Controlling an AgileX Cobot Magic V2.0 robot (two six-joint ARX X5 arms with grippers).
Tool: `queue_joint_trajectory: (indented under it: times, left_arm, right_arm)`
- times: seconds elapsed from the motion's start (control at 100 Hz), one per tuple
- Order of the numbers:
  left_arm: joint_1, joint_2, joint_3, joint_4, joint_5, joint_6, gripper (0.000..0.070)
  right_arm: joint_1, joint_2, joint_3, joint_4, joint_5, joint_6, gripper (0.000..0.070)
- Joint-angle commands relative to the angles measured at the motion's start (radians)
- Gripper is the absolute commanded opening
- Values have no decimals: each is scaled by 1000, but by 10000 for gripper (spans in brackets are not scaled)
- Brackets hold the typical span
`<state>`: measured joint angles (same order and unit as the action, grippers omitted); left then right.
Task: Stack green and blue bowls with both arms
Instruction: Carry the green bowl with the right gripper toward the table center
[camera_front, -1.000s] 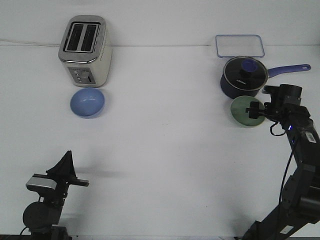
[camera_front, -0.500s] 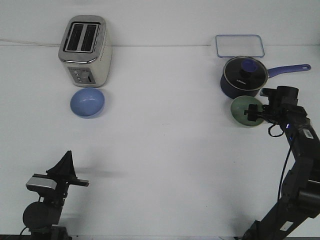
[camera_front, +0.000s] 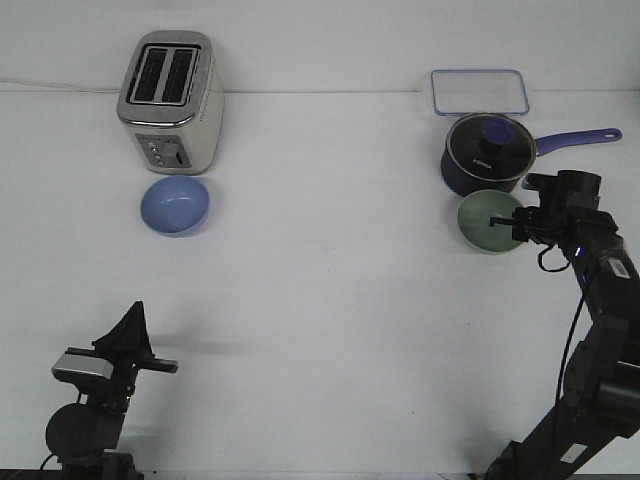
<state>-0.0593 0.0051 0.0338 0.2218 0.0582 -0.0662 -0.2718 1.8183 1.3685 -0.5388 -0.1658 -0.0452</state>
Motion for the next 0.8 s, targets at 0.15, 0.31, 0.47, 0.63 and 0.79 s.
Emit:
queue_joint_trajectory:
  times: [0.15,0.31,0.47,0.63,0.79]
  left_arm:
    - [1,-2,-20,11,1,4,10]
    - [1,-2,-20,11,1,4,10]
    - [1,-2,-20,11,1,4,10]
    - [1,-2,-20,11,1,4,10]
    - [1,-2,-20,10,1,4,10]
  right_arm:
    - [0,-69,13,-62,-68,35,0]
    - [32,-152,13,-104,-116,59,0]
    - [98,-226,13,-155,-161,98,0]
    - [220,-241,13,-214,-175,108,0]
    - [370,-238,3,-201,-174,123,0]
